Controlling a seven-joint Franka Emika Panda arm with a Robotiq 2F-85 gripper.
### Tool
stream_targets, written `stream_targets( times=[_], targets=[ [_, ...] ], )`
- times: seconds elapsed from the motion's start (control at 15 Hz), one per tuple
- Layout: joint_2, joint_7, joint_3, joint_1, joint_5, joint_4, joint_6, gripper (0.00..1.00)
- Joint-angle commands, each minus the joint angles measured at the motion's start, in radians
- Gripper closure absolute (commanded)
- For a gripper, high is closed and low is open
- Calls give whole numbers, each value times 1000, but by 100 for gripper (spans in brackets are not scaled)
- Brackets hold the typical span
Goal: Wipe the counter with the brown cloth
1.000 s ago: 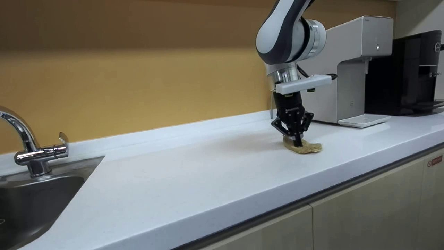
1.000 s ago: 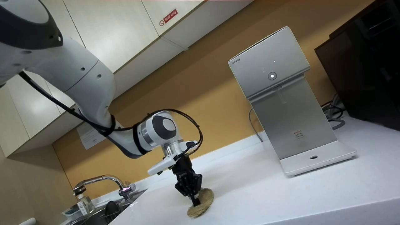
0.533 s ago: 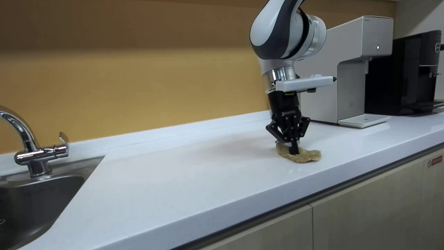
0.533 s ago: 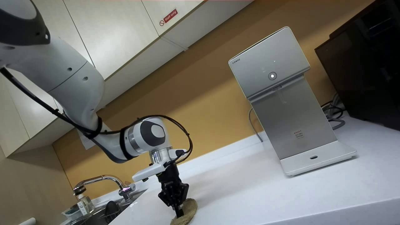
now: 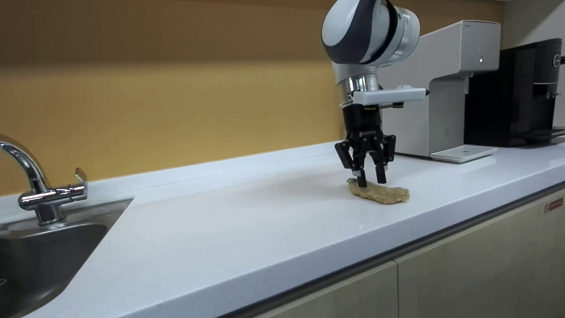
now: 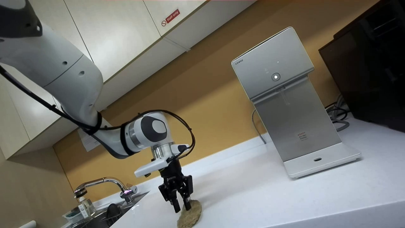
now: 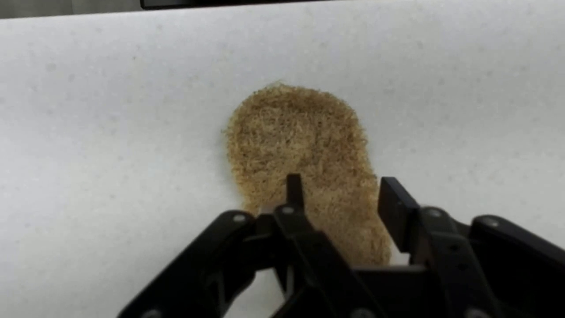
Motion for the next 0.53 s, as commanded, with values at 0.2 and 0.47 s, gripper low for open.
stream_targets(
  times=[0.2, 0.47],
  targets=[
    [-133, -61, 5, -29, 46, -7, -56, 2],
    [-162, -121, 6, -32, 93, -5, -95, 0]
  ],
)
